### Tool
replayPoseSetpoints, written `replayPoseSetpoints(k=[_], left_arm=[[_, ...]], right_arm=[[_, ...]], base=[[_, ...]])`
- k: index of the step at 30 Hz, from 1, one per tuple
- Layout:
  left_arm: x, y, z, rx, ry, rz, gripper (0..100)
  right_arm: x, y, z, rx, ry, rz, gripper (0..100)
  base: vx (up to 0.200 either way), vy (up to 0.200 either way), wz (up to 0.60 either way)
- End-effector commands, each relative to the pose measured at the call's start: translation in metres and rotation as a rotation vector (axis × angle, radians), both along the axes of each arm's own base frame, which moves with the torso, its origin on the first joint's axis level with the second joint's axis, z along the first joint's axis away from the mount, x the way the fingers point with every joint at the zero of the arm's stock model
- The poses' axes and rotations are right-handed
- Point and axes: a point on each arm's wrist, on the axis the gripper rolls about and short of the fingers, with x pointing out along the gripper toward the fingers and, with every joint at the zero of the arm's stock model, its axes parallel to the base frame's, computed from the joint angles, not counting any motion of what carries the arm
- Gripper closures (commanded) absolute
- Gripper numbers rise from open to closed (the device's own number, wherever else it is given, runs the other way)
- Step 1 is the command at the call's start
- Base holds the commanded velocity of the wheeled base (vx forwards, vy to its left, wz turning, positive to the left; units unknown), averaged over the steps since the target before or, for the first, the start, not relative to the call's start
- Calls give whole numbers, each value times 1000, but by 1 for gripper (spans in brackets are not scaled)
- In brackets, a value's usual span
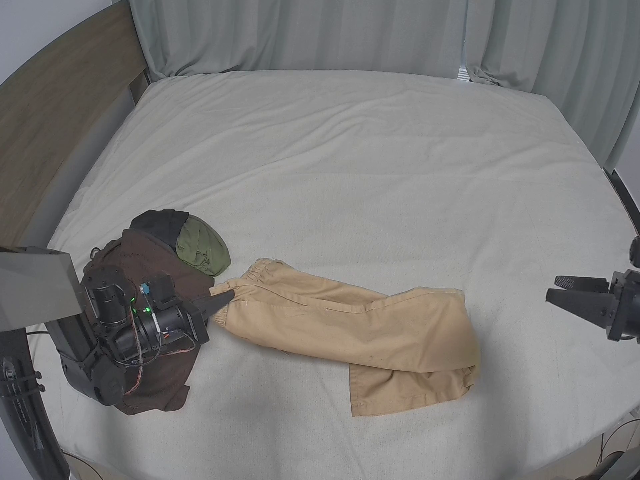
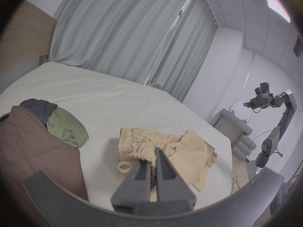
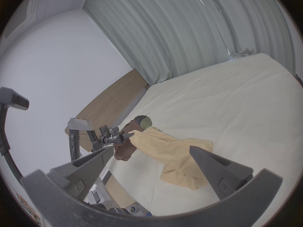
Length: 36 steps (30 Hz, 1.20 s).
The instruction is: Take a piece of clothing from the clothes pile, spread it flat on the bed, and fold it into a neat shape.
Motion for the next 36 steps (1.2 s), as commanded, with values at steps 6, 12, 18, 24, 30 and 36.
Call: replayPoseSetpoints(k=[6, 12, 18, 24, 30, 36], left_arm=[[6, 1, -9, 2, 15, 5, 100], [9, 7, -8, 2, 7, 26, 100], [11, 7, -8, 1, 6, 28, 100], [11, 7, -12, 4, 15, 26, 100], [11, 7, -11, 4, 12, 26, 100], [11, 7, -12, 4, 13, 26, 100]], right_arm=[[68, -16, -46, 15, 204, -48, 0], [81, -16, -60, 26, 238, -38, 0], [91, -15, -66, 39, 281, -36, 0], [109, -15, -81, 45, 290, -43, 0], [126, -16, -101, 70, 325, -60, 0], [132, -16, -106, 109, 350, -77, 0]], base=[[0, 0, 0], [0, 0, 0], [0, 0, 0], [0, 0, 0], [0, 0, 0], [0, 0, 0]])
